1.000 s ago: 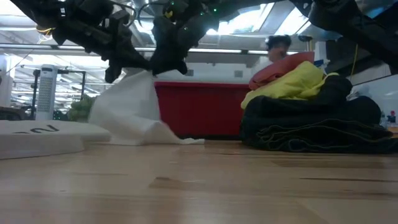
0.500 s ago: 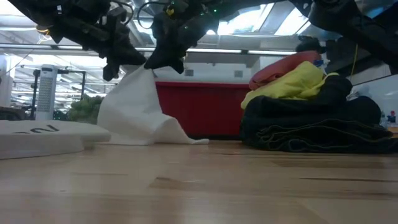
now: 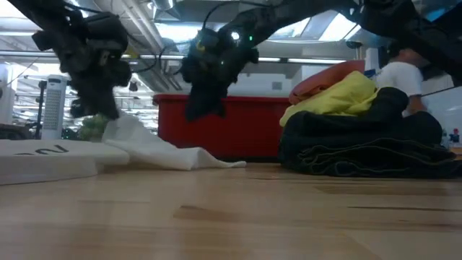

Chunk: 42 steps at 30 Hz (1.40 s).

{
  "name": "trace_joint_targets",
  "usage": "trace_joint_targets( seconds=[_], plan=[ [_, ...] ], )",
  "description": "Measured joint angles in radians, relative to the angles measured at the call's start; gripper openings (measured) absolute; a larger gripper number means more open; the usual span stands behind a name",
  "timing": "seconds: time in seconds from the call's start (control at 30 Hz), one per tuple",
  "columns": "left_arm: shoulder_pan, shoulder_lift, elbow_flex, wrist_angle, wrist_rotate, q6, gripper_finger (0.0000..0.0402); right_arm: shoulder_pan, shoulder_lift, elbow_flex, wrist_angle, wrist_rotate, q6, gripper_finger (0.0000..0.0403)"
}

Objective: Fold laundry
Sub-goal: Fold the white panty

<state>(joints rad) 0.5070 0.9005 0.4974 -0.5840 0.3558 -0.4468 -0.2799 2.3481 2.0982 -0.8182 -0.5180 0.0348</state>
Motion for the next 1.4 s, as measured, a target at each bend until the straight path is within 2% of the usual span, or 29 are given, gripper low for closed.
trace_joint_targets(
  seconds=[0.17,0.3,0.43,0.57,0.67,0.83,0.93,1.13,1.23,1.4],
  plan=[
    [-0.006,0.003,-0.004,-0.067,-0.119,-0.018,0.0000,0.054,0.002,-0.088,0.115,0.030,0.039,0.0101],
    [-0.003,0.003,-0.004,0.064,-0.221,-0.063,0.0000,0.080,0.002,-0.090,0.133,0.050,0.040,0.0101],
    [-0.001,0.006,-0.003,0.221,-0.297,-0.104,0.0000,0.084,-0.003,-0.051,0.138,0.125,0.039,0.0101],
    [0.036,0.065,-0.002,0.252,-0.345,-0.177,0.0000,0.066,-0.004,-0.017,0.146,0.218,0.038,0.0101],
    [0.065,0.154,-0.002,0.273,-0.345,-0.228,0.0002,0.045,-0.004,-0.016,0.169,0.224,0.054,0.0101],
    [0.083,0.304,-0.002,0.416,-0.341,-0.234,0.0022,0.014,-0.004,-0.015,0.171,0.212,0.092,0.0101],
    [0.099,0.356,-0.003,0.514,-0.286,-0.210,0.0039,0.008,-0.004,-0.015,0.172,0.212,0.092,0.0101],
    [0.136,0.363,-0.002,0.557,-0.239,-0.158,0.0079,-0.001,-0.005,-0.015,0.159,0.184,0.093,0.0101],
    [0.163,0.353,-0.002,0.556,-0.182,-0.161,0.0092,-0.002,-0.005,-0.015,0.161,0.149,0.094,0.0101],
    [0.195,0.261,-0.002,0.525,-0.142,-0.104,0.0099,-0.003,-0.006,0.016,0.147,0.133,0.089,0.0101]
  ],
)
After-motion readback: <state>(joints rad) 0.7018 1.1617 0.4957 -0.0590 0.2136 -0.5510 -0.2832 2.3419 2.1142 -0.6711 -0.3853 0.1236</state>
